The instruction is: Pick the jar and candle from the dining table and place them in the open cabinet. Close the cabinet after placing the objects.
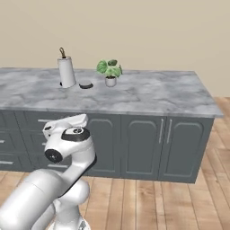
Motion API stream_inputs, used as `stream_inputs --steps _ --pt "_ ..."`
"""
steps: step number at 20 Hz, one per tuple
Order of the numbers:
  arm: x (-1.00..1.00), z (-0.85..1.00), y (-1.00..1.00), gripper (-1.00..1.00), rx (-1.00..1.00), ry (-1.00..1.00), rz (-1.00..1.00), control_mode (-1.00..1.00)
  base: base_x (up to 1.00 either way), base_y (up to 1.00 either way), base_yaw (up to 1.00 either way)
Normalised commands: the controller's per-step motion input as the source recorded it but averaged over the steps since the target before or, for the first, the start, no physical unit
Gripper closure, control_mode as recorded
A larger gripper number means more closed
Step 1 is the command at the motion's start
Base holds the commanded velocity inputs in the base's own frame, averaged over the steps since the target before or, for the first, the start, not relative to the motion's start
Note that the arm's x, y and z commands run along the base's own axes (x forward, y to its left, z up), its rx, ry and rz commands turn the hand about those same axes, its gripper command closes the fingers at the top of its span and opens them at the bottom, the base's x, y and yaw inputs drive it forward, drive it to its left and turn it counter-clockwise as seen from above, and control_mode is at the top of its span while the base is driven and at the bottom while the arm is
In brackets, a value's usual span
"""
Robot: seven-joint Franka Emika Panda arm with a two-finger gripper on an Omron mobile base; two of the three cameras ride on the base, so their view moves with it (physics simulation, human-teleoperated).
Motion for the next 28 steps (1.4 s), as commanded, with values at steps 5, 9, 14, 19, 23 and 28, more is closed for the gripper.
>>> stream_inputs --steps 5,9,14,19,23,28 --pt "0.0 0.0 0.0 1.0 0.0 0.0 0.0 1.0 -0.03 -0.24 -0.15" --pt "0.0 0.0 0.0 1.0 0.0 0.0 0.0 1.0 0.0 -0.18 -0.41" --pt "0.0 0.0 0.0 1.0 0.0 0.0 0.0 1.0 0.0 -0.06 -0.54" --pt "0.0 0.0 0.0 1.0 0.0 0.0 0.0 1.0 0.0 0.0 -0.62" --pt "0.0 0.0 0.0 1.0 0.0 0.0 0.0 1.0 0.04 0.0 -0.65" --pt "0.0 0.0 0.0 1.0 0.0 0.0 0.0 1.0 0.68 0.0 -0.53"
